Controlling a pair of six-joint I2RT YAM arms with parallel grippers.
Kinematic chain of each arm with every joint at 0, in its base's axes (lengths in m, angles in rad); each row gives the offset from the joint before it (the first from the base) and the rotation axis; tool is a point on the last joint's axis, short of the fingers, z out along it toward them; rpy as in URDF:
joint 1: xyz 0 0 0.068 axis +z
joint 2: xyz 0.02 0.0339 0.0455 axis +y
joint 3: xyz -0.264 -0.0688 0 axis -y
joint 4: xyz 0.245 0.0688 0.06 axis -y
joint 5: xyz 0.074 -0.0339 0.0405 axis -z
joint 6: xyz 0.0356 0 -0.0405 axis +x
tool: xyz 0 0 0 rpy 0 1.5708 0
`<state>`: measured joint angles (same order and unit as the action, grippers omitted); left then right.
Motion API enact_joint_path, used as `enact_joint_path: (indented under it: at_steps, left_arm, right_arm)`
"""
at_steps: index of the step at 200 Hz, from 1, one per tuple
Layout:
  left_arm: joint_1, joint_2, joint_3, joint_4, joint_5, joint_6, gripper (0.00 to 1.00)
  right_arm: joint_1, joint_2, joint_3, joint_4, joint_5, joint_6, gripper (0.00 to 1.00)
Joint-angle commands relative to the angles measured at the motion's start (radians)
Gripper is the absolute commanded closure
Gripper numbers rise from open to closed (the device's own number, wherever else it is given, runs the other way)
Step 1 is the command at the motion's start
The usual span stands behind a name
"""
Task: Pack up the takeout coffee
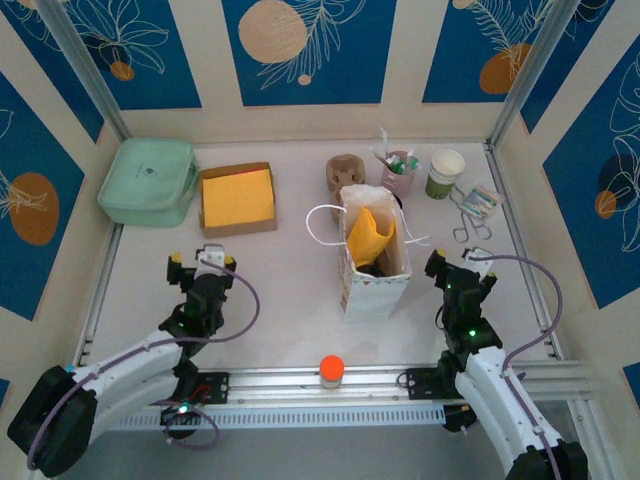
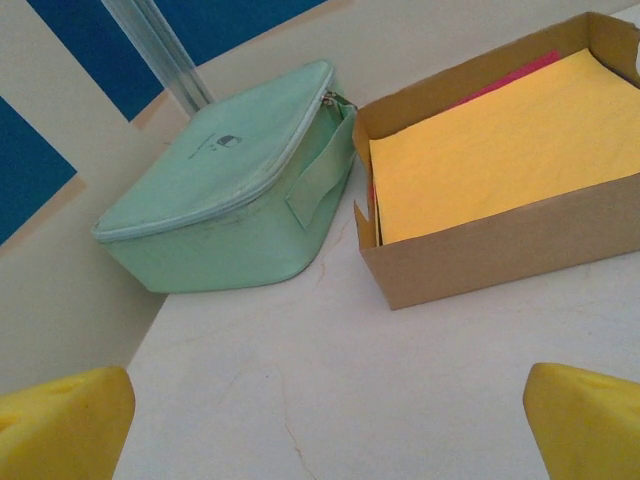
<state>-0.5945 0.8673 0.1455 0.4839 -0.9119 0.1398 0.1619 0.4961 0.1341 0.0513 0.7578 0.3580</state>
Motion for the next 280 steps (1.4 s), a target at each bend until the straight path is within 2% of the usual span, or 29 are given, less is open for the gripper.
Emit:
enact_joint_path:
  at_steps: [1,50,127,225,280]
  left_arm:
    - [0.027,0.033,-0.007,0.094,0.040,0.012,0.00]
    - [0.070,0.112,-0.003,0.191,0.080,0.025,0.00]
    - [0.107,0.276,0.018,0.374,0.102,0.071,0.00]
    - [0.163,0.360,-0.005,0.556,0.148,0.090,0.00]
    - [0.179,0.438,-0.009,0.684,0.158,0.109,0.00]
  right_arm:
    - [-0.019,0.009,-0.011,0.078,-0.021,-0.002,0.00]
    - [-0.042,0.065,-0.028,0.180,-0.037,-0.002,0.00]
    - [-0.066,0.292,0.014,0.337,-0.064,-0.016,0.00]
    - [-0.067,0.553,0.086,0.527,-0.079,-0.077,0.00]
    - [-0.057,0.632,0.104,0.609,-0.086,-0.119,0.00]
